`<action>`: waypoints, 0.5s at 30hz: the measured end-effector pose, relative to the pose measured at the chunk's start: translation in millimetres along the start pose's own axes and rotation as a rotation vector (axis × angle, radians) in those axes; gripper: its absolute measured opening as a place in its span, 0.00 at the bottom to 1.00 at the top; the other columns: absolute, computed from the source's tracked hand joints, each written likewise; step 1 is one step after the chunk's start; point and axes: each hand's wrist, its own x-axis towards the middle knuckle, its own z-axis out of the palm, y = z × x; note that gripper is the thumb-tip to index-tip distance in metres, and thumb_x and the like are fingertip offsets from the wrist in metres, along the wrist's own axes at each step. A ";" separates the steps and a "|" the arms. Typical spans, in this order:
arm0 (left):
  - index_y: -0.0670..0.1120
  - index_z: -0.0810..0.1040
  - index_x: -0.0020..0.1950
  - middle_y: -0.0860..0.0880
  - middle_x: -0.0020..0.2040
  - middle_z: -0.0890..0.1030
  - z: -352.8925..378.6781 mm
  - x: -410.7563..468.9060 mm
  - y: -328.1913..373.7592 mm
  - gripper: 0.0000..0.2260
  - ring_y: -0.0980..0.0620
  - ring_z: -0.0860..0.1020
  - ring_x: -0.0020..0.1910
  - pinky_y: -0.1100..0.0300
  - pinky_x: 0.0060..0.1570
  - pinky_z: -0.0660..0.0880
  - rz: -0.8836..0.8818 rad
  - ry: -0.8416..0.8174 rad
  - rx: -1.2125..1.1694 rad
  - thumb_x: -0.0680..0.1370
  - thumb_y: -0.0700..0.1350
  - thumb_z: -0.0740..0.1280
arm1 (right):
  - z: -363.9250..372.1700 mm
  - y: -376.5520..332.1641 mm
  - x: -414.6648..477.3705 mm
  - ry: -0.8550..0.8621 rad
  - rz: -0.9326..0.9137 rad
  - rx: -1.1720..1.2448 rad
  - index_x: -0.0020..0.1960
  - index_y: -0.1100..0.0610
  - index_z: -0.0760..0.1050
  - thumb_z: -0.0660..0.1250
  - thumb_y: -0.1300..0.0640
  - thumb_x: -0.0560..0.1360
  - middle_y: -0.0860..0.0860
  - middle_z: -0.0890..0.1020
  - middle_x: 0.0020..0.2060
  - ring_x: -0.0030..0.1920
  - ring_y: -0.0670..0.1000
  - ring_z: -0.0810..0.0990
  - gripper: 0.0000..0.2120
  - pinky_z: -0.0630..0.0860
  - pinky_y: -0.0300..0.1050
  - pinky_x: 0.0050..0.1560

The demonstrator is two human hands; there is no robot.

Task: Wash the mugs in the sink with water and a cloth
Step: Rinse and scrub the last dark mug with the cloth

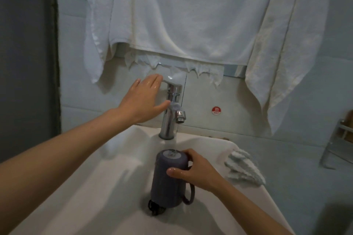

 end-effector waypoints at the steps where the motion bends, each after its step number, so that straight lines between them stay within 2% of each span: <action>1: 0.45 0.45 0.77 0.48 0.78 0.48 2.9 -2.1 -1.0 0.36 0.52 0.47 0.76 0.51 0.74 0.45 -0.003 -0.013 -0.004 0.77 0.61 0.56 | 0.2 -0.2 0.2 -0.006 0.003 0.004 0.60 0.48 0.67 0.74 0.43 0.67 0.42 0.74 0.53 0.53 0.43 0.74 0.27 0.74 0.30 0.44; 3: 0.46 0.41 0.77 0.50 0.78 0.42 4.7 -4.2 -0.4 0.40 0.52 0.44 0.76 0.49 0.74 0.45 -0.027 -0.056 -0.106 0.75 0.64 0.56 | 0.3 0.3 1.2 -0.011 0.013 0.011 0.60 0.47 0.66 0.74 0.43 0.66 0.42 0.74 0.53 0.54 0.44 0.75 0.27 0.77 0.35 0.49; 5: 0.49 0.39 0.76 0.52 0.77 0.38 5.1 -14.0 7.6 0.45 0.52 0.42 0.76 0.49 0.74 0.46 -0.108 -0.077 -0.418 0.69 0.66 0.58 | -0.5 0.8 1.5 -0.011 0.017 0.005 0.60 0.48 0.66 0.74 0.43 0.66 0.42 0.74 0.53 0.54 0.44 0.75 0.28 0.78 0.37 0.51; 7: 0.51 0.41 0.77 0.54 0.77 0.42 15.7 -36.6 19.1 0.46 0.54 0.46 0.76 0.53 0.72 0.49 -0.260 -0.013 -0.743 0.66 0.65 0.61 | -2.8 1.0 1.8 -0.012 0.018 -0.006 0.62 0.49 0.66 0.74 0.43 0.66 0.42 0.74 0.54 0.53 0.44 0.74 0.29 0.77 0.35 0.48; 9: 0.50 0.47 0.77 0.50 0.78 0.51 39.7 -68.6 27.2 0.44 0.52 0.54 0.75 0.56 0.70 0.55 -0.420 -0.021 -0.919 0.68 0.61 0.65 | -3.7 0.3 1.3 -0.015 0.010 -0.018 0.62 0.50 0.66 0.74 0.44 0.66 0.43 0.74 0.54 0.53 0.43 0.74 0.30 0.75 0.31 0.45; 11: 0.48 0.52 0.76 0.48 0.75 0.60 61.7 -95.8 34.2 0.42 0.50 0.62 0.72 0.58 0.67 0.61 -0.507 -0.280 -1.031 0.69 0.59 0.70 | -2.8 0.5 1.0 -0.021 -0.008 -0.031 0.61 0.49 0.66 0.75 0.44 0.65 0.43 0.75 0.54 0.52 0.42 0.75 0.29 0.75 0.30 0.44; 13: 0.50 0.57 0.73 0.48 0.71 0.67 74.9 -110.2 34.7 0.40 0.50 0.69 0.67 0.59 0.64 0.69 -0.494 -0.528 -1.073 0.67 0.58 0.72 | 1.8 -0.1 0.1 -0.055 -0.017 -0.069 0.59 0.48 0.65 0.76 0.45 0.65 0.45 0.75 0.55 0.52 0.43 0.75 0.28 0.75 0.29 0.43; 15: 0.53 0.64 0.67 0.49 0.66 0.72 72.0 -113.5 30.8 0.31 0.53 0.73 0.61 0.61 0.58 0.75 -0.472 -0.596 -1.088 0.68 0.55 0.73 | 6.2 -0.7 -1.2 -0.100 -0.015 -0.102 0.58 0.47 0.64 0.75 0.44 0.66 0.46 0.75 0.56 0.52 0.45 0.76 0.27 0.77 0.32 0.44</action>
